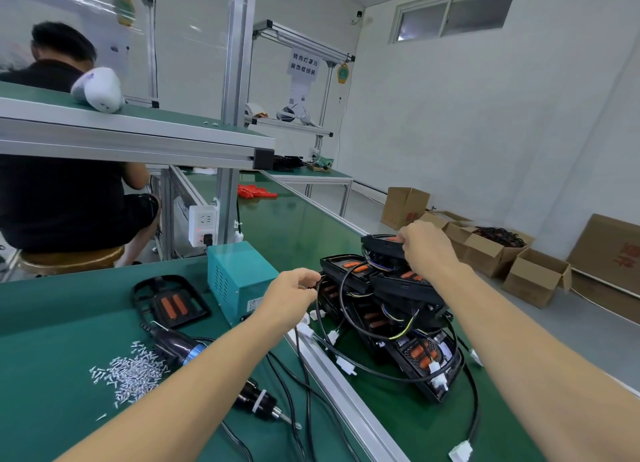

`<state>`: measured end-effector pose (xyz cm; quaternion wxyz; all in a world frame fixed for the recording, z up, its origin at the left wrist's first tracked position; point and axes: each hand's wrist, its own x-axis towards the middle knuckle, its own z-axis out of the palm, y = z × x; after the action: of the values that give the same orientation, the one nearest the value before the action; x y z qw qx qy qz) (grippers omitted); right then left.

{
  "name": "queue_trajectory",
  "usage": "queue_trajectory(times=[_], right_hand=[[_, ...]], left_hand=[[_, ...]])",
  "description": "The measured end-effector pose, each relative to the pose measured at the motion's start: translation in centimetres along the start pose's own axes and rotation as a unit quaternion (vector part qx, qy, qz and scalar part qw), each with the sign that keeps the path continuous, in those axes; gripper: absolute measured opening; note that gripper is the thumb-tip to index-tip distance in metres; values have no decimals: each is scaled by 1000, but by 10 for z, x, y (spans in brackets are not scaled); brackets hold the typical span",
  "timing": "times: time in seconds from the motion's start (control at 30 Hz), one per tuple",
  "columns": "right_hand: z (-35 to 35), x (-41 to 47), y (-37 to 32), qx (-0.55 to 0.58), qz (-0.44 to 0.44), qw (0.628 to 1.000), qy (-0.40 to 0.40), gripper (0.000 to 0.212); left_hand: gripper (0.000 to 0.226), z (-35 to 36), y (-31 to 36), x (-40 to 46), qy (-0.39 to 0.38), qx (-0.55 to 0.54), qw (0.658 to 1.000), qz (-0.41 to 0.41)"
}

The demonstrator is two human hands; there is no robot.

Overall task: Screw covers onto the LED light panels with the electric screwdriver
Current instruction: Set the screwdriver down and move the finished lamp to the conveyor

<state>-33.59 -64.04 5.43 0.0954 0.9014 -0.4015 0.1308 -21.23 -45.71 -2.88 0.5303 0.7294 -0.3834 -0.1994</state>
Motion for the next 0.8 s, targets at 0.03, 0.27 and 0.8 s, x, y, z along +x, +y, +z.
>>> queue_trajectory(times=[0.03, 0.27, 0.8], right_hand=[[-1, 0, -2, 4, -11, 1000, 15, 34], [12, 1, -37, -3, -91, 996, 17, 37], [30, -4, -37, -17, -79, 997, -1, 50]], left_hand=[[37, 0, -1, 0, 0, -2, 1000, -2], [34, 0, -7, -2, -8, -8, 1000, -15], [48, -13, -18, -9, -24, 55, 998, 1]])
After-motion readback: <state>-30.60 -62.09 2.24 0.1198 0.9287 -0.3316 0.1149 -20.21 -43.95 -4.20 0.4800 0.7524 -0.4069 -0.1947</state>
